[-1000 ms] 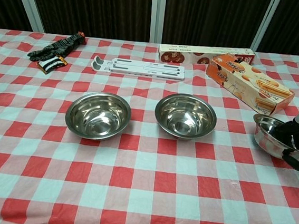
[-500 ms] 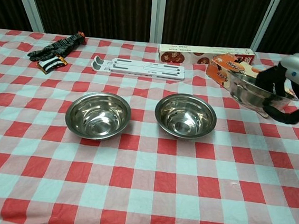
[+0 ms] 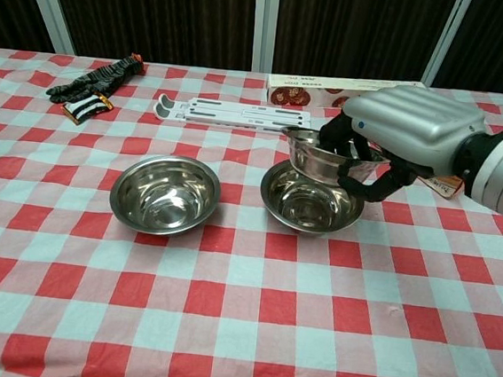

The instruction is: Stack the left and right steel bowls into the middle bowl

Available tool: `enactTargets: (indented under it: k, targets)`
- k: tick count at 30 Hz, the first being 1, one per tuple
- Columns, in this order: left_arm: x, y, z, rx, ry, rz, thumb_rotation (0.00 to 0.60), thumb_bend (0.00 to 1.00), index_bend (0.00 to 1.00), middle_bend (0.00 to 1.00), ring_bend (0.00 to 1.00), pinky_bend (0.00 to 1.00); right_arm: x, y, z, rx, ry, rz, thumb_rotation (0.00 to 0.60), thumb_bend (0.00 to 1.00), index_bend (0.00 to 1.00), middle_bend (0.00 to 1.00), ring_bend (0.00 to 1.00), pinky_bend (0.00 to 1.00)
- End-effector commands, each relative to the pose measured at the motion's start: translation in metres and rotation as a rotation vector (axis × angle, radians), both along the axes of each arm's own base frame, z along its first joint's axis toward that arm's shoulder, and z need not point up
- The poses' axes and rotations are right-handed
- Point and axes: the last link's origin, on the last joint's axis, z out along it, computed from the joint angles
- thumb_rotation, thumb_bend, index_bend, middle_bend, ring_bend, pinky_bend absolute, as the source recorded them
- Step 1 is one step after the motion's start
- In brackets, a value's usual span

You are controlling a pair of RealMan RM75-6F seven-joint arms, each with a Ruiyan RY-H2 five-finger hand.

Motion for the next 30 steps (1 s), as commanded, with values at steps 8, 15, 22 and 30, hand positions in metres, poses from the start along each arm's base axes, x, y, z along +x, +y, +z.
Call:
enactTargets:
  k: [8, 15, 22, 30]
  targets:
    - [-0.007, -0.001, -0.002, -0.007, -0.007, 0.012, 0.600, 0.14, 0.31, 0.39, 0.30, 0.32, -0.004, -0.005, -0.017, 0.090, 0.078, -0.017, 0.600, 0.05, 0.42, 0.34, 0.19, 0.25]
    - [-0.005, 0.000, -0.001, -0.004, -0.009, 0.000, 0.600, 0.14, 0.31, 0.39, 0.30, 0.32, 0.001, -0.005, 0.000, 0.075, 0.045, -0.020, 0.600, 0.00, 0.01, 0.02, 0.00, 0.00]
    - [-0.002, 0.000, -0.003, -0.015, -0.001, -0.006, 0.600, 0.14, 0.31, 0.39, 0.30, 0.32, 0.004, -0.001, 0.035, 0.010, 0.032, -0.016, 0.600, 0.00, 0.00, 0.01, 0.00, 0.00]
    - [0.002, -0.003, -0.009, -0.059, 0.011, -0.006, 0.600, 0.14, 0.31, 0.39, 0.30, 0.35, -0.004, 0.009, 0.077, -0.058, -0.012, -0.043, 0.600, 0.00, 0.00, 0.02, 0.00, 0.00]
